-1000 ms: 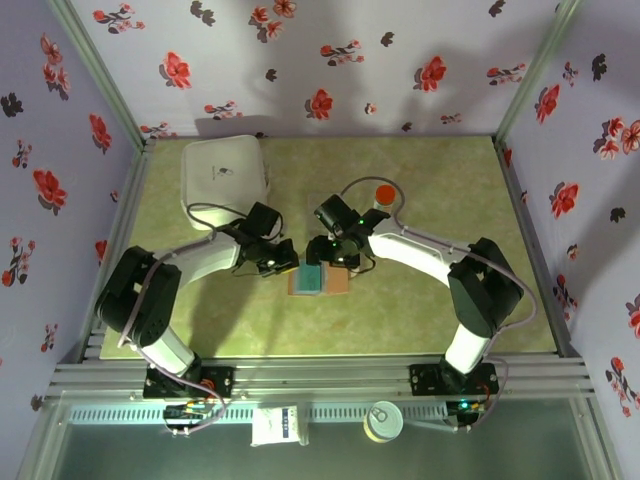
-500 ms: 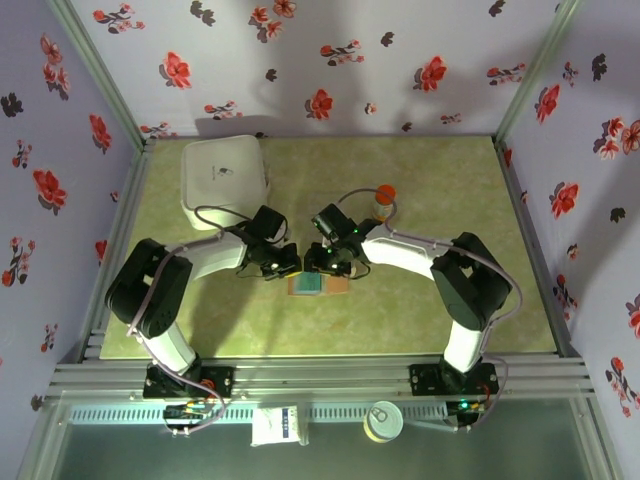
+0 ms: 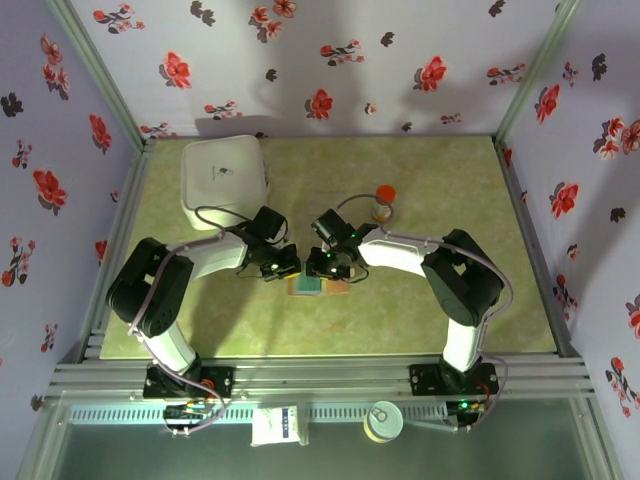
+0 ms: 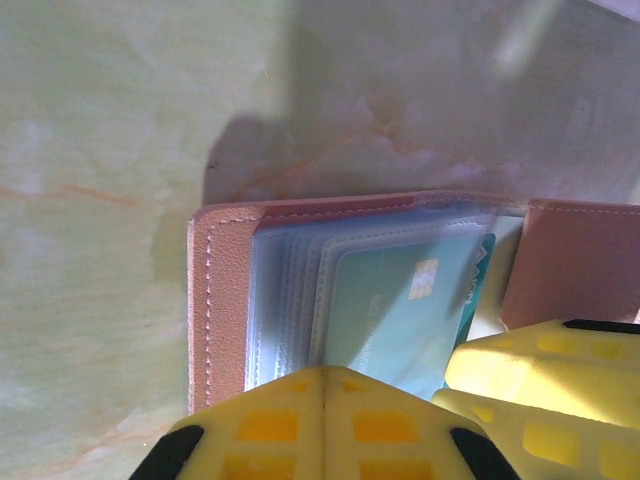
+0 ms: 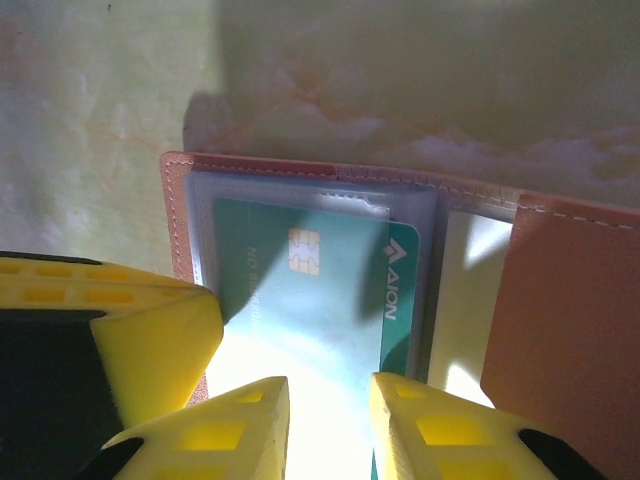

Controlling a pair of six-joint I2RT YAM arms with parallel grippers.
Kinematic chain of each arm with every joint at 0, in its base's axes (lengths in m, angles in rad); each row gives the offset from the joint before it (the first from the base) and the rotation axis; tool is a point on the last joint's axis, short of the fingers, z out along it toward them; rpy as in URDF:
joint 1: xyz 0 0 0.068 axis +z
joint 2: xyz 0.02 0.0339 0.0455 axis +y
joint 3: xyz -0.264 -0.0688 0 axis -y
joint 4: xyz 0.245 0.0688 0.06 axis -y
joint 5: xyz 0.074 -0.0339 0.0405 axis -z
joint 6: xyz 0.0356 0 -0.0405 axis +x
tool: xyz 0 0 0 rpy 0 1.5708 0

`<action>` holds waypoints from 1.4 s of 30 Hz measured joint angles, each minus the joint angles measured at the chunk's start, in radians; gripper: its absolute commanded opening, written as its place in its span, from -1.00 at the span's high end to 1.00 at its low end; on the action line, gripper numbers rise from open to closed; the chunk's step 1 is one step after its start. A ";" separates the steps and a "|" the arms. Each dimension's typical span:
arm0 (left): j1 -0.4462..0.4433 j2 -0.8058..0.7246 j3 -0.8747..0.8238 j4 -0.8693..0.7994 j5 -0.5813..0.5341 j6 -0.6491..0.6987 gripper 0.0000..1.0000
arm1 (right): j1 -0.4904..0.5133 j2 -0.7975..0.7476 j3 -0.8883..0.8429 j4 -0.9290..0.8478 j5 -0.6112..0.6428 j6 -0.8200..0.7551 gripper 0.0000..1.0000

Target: Take the credit cards out of the card holder

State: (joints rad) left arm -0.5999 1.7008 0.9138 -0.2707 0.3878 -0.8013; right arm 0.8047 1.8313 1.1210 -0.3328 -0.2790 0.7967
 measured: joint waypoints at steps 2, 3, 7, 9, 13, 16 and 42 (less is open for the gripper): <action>0.000 0.000 0.000 0.000 -0.003 0.000 0.90 | 0.000 0.000 -0.002 0.000 0.001 0.000 0.43; 0.000 0.000 0.000 0.000 -0.003 0.000 0.90 | 0.000 0.000 -0.002 0.000 0.002 0.000 0.43; 0.000 0.000 0.000 0.000 -0.003 0.000 0.90 | 0.000 0.000 -0.004 -0.001 0.006 0.000 0.43; 0.000 0.000 0.000 0.000 -0.003 0.000 0.89 | 0.000 0.000 -0.004 -0.001 0.006 0.000 0.42; 0.000 -0.001 0.000 -0.004 -0.003 0.000 0.89 | 0.000 -0.008 -0.004 -0.009 0.011 -0.001 0.41; 0.000 -0.006 0.000 -0.018 -0.007 0.000 0.89 | 0.000 -0.018 -0.004 -0.020 0.017 -0.003 0.41; -0.042 -0.016 0.032 -0.051 -0.013 0.000 0.90 | -0.031 -0.089 -0.159 0.158 -0.032 0.016 0.47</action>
State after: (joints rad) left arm -0.6415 1.6844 0.9455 -0.3218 0.3748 -0.8009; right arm 0.7738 1.7424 0.9619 -0.1745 -0.3111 0.8124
